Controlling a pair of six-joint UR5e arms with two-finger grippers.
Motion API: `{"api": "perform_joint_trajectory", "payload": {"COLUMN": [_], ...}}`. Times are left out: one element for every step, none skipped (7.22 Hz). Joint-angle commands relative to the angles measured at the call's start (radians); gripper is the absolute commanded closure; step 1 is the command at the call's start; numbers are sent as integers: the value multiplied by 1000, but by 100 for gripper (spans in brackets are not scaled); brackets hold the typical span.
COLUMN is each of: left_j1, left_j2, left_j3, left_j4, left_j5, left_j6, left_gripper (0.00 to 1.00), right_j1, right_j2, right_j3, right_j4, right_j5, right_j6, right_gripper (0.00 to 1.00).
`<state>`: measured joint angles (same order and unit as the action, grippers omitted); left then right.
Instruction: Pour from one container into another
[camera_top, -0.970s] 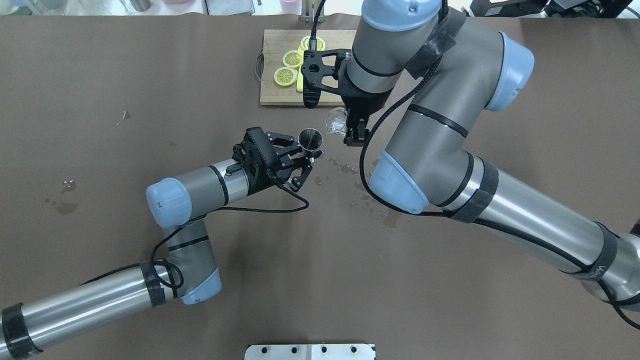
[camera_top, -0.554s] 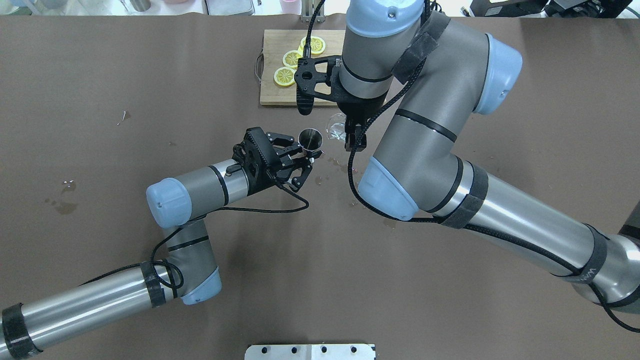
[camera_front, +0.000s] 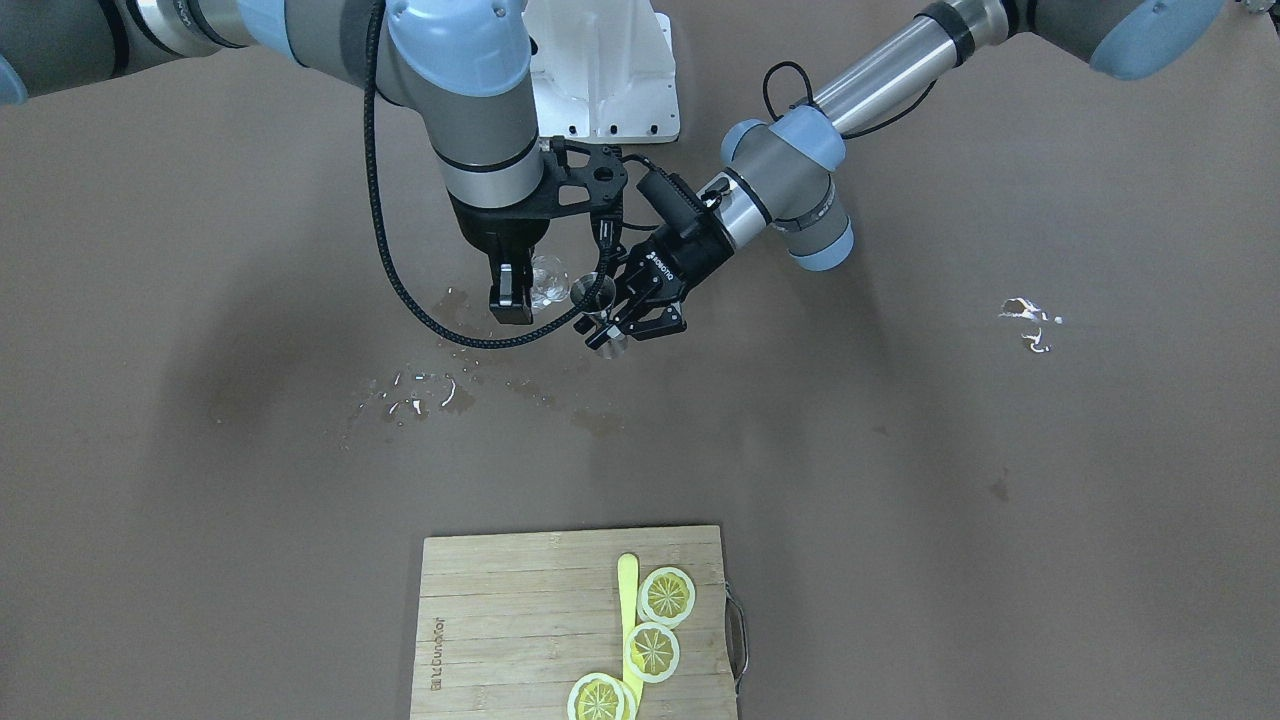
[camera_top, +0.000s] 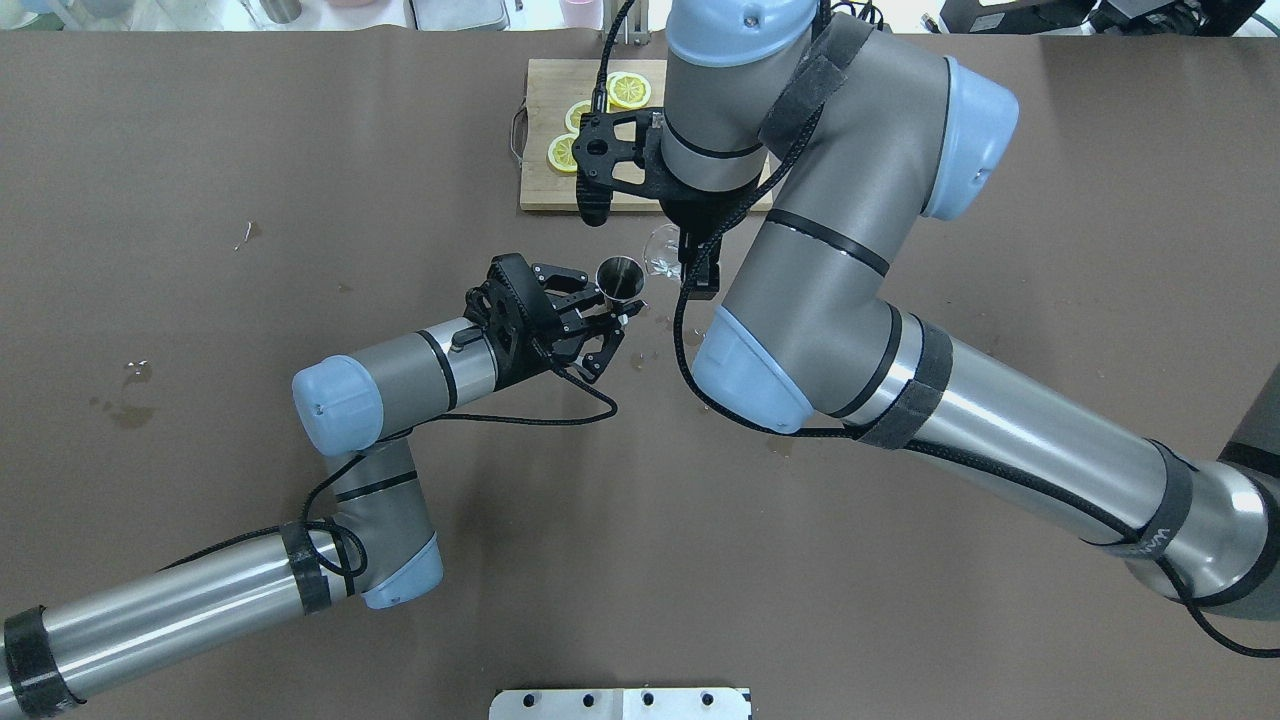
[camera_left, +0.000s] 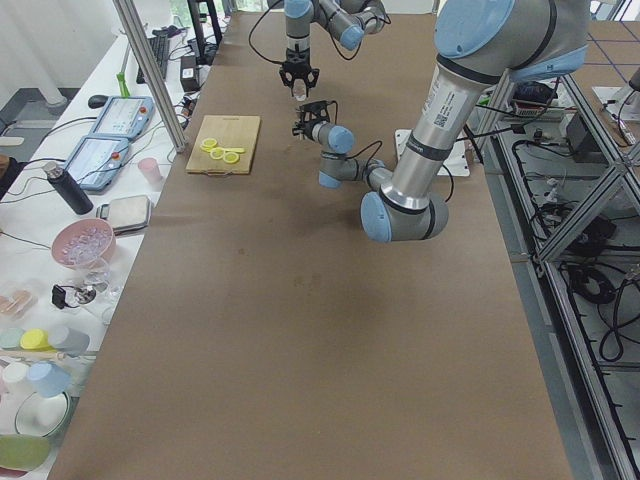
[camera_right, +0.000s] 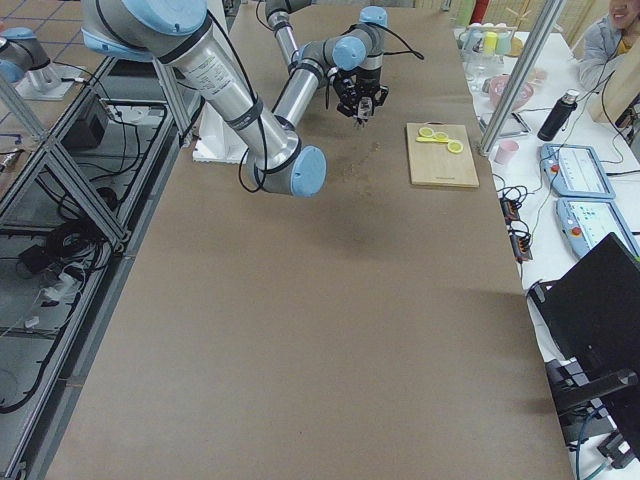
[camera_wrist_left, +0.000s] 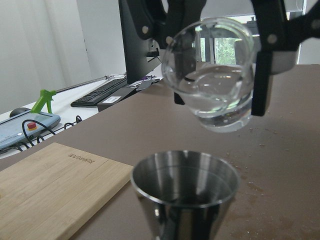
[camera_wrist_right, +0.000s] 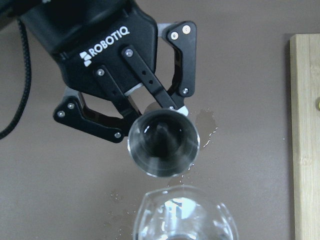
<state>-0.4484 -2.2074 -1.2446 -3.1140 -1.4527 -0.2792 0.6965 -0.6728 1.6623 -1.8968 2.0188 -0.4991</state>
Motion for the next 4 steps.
{"api": "perform_joint_trajectory", "payload": {"left_j1": [-7, -7, -10, -10], "left_j2": [0, 0, 0, 0], "left_j3": [1, 4, 4, 5], "left_j4": [0, 0, 0, 0], "left_j5": [0, 0, 0, 0], "left_j6": [0, 0, 0, 0], "left_gripper": [100, 100, 100, 100], "right_j1": [0, 0, 0, 0], "right_j2": [30, 32, 38, 44], "right_j3": [-21, -21, -21, -21], "right_j4": [-30, -41, -63, -82], "right_j5": [0, 0, 0, -2], "right_j6": [2, 5, 5, 5], "right_gripper": [100, 100, 100, 100]}}
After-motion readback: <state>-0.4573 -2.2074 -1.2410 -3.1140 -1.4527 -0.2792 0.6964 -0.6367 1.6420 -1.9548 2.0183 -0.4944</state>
